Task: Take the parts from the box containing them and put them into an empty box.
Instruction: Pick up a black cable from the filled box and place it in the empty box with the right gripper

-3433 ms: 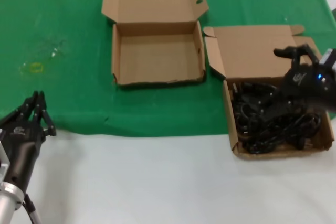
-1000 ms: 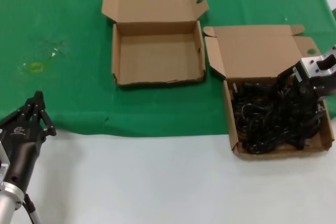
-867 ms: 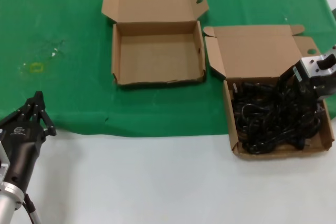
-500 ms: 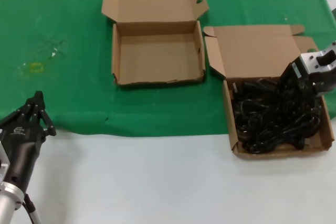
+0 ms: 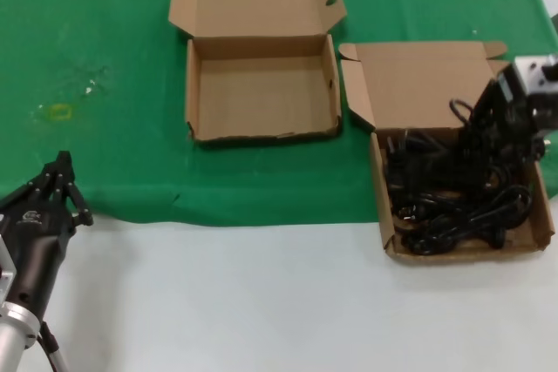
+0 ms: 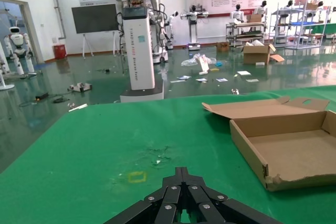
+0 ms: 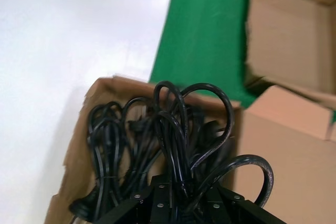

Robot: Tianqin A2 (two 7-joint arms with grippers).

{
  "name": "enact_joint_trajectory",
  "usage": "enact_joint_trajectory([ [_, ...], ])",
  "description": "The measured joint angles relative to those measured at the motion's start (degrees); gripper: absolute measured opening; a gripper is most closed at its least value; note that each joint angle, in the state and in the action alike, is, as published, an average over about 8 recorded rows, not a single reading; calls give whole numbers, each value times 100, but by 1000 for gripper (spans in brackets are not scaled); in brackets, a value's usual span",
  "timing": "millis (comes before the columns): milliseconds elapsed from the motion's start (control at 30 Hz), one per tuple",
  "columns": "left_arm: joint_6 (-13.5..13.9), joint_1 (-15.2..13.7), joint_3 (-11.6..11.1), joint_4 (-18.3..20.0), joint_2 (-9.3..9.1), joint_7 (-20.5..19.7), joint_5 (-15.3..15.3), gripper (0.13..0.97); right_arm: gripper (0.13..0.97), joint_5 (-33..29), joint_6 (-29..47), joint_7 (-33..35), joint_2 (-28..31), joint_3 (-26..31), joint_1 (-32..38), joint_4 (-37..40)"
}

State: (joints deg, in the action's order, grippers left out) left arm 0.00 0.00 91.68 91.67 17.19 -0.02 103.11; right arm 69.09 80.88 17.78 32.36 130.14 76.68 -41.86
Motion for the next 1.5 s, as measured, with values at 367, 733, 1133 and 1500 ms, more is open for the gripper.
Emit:
enact_joint_trajectory([
  [367,0,0,0,0,0,0,0,144,217,148,129,-468,-231,-137,346,-156],
  [733,0,0,0,0,0,0,0,144,216,114,-376,-99,-1227,-48,853,1132],
  [1133,0,0,0,0,0,0,0,144,215,156,-1719,965,-2612,-150,1640,3628],
  [1500,0,0,0,0,0,0,0,144,215,467,-2617,917,-3152,146,1567,3910],
])
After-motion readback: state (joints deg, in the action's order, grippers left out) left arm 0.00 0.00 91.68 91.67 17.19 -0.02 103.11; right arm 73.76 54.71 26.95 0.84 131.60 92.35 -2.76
